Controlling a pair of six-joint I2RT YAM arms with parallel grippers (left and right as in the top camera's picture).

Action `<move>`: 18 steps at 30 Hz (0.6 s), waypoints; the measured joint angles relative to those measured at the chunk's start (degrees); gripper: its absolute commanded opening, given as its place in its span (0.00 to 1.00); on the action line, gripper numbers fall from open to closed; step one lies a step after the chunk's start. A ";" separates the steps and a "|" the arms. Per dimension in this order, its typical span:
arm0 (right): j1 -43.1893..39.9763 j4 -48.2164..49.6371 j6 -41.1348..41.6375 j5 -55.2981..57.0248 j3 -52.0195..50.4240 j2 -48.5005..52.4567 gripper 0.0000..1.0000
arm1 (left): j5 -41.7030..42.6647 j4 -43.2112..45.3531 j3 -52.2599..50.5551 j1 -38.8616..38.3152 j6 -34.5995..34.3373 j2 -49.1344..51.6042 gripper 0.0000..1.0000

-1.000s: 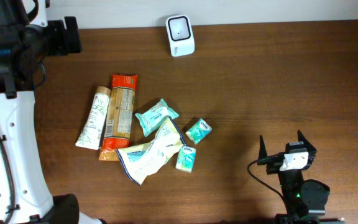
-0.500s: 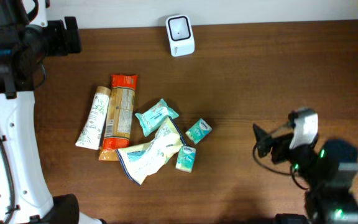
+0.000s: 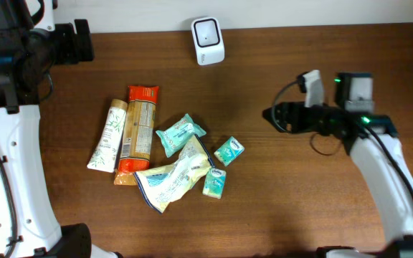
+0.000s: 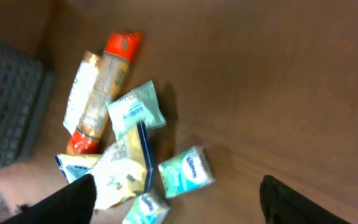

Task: Scan the item barcode
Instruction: 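Move the right gripper to the teal tissue box and grasp it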

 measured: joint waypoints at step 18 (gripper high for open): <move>18.40 -15.58 1.31 17.05 22.51 31.45 0.66 | 0.00 -0.09 0.00 0.00 0.00 0.00 0.99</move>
